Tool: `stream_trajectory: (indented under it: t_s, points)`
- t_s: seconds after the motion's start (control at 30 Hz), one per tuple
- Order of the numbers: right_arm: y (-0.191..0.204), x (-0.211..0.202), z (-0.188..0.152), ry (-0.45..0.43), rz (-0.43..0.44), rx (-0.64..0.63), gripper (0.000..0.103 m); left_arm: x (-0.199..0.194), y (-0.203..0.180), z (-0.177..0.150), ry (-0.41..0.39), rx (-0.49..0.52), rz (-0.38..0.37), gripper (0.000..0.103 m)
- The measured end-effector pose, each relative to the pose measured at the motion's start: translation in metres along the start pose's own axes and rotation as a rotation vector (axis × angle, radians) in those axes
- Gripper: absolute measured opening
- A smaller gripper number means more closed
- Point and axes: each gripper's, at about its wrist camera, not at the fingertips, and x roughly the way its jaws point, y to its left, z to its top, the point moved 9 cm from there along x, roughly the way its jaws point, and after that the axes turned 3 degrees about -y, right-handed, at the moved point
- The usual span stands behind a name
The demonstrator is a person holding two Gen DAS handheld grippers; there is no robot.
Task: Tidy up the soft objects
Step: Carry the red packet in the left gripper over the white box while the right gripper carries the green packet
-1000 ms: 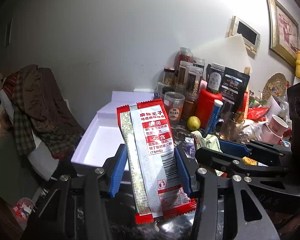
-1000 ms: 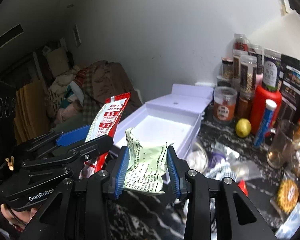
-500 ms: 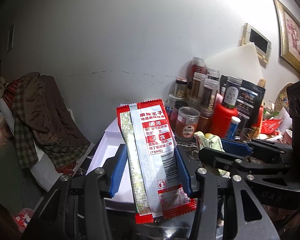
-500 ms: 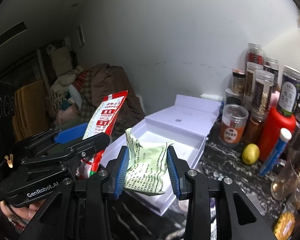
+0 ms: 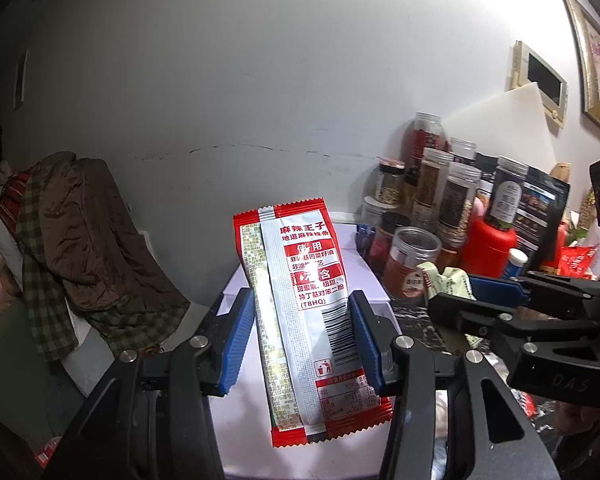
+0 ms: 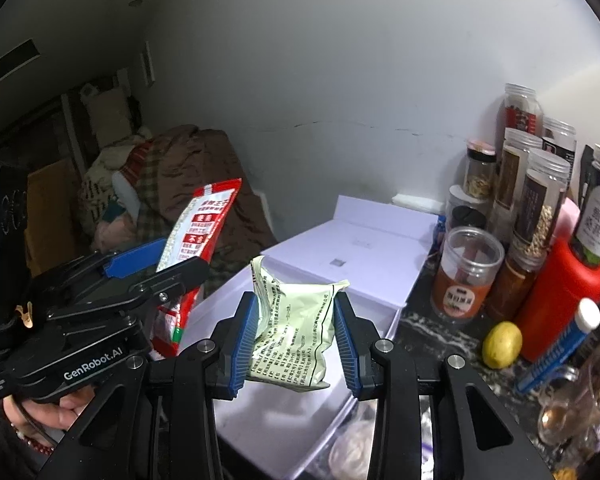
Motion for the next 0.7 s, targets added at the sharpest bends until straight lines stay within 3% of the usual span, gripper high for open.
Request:
stream_trajectory:
  t_s: [0.43, 0.7]
  points:
    - [-0.025, 0.051, 0.008, 0.046, -0.022, 0.030, 0.037, 0.055, 0.014, 0.004, 0.037, 0.047, 0.015, 0.048]
    - [-0.033, 0.082, 0.002, 0.094, -0.024, 0.037, 0.037, 0.089, 0.020, -0.009, 0.104, 0.059, 0.017, 0.048]
